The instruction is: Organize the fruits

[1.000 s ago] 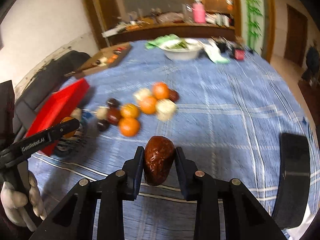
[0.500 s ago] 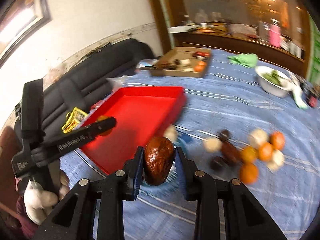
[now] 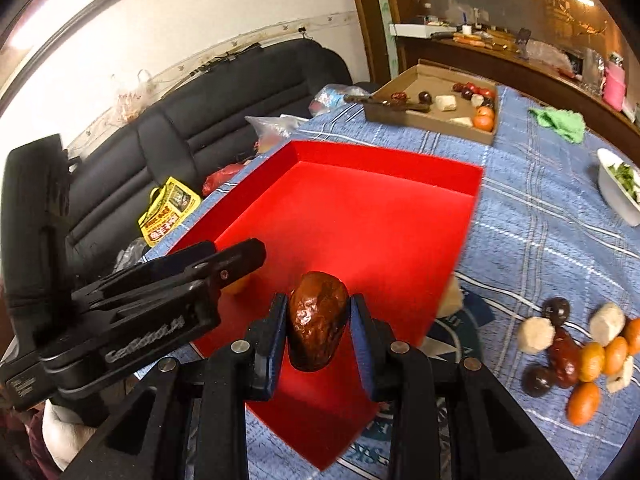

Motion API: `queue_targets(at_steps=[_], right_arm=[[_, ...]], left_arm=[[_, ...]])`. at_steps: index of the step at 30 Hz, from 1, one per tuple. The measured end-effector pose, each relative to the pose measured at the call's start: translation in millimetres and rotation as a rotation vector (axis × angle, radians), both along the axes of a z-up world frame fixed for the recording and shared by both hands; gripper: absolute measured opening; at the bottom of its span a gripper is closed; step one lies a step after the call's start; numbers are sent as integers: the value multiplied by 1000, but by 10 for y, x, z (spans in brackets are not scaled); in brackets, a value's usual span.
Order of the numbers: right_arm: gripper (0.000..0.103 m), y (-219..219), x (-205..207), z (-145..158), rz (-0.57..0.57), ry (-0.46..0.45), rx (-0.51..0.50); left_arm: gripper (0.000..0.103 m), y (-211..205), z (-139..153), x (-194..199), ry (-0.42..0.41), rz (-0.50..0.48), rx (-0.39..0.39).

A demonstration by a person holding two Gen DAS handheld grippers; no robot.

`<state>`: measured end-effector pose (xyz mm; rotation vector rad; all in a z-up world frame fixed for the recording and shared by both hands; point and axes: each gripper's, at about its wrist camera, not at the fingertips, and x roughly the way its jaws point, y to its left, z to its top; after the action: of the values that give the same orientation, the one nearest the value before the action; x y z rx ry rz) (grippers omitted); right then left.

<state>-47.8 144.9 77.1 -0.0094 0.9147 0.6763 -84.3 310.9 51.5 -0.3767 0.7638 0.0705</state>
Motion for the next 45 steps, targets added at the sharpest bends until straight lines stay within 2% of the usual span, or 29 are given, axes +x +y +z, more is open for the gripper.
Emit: queue_targets(at_steps=[3, 4, 6, 9, 13, 15, 16, 18, 20, 22, 24, 28, 31, 34, 37, 39, 42, 45], right_arm=[[41, -65, 14, 86, 1, -18, 27], [48, -144, 2, 143, -6, -37, 44], [54, -298, -14, 230, -27, -68, 58], [54, -567, 10, 261, -61, -99, 13], [54, -776, 84, 22, -72, -71, -84], [54, -776, 108, -99, -60, -57, -114], [54, -756, 126, -181, -49, -54, -138], [54, -716, 149, -289, -32, -52, -161], [54, -705, 167, -349, -13, -61, -173], [54, -682, 203, -396, 8, -71, -181], [54, -648, 246, -427, 18, -87, -198], [54, -633, 355, -479, 32, -93, -199], [54, -627, 432, -500, 30, -87, -190], [54, -583, 511, -513, 47, -81, -179], [54, -523, 510, -518, 67, -89, -192], [54, -484, 523, -526, 74, -85, -191], [54, -449, 564, -508, 82, -50, -128], [54, -415, 618, -488, 56, -37, -107]], left_arm=[[67, 48, 4, -19, -10, 0, -36], [67, 51, 20, -33, -19, 1, -37], [67, 52, 53, -50, -39, 0, -42], [69, 52, 98, -64, -77, 1, -68], [70, 0, 170, -73, -156, 16, -96], [76, -38, 240, -50, -227, 21, -103], [83, -72, 264, -20, -256, 25, -87], [84, -146, 283, 66, -287, 6, -65], [84, -288, 242, 241, -260, -45, -27], [84, -432, 135, 428, -196, -115, -8], [84, -505, 52, 546, -152, -135, 8], [84, -534, 36, 628, -162, -153, -6], [84, -693, 14, 747, -122, -203, 91], [84, -744, -2, 793, -99, -195, 178], [84, -482, 114, 795, -118, -150, 89], [84, -348, 188, 782, -132, -129, 72], [84, -161, 242, 772, -145, -106, 18], [84, -121, 258, 767, -156, -74, 11]])
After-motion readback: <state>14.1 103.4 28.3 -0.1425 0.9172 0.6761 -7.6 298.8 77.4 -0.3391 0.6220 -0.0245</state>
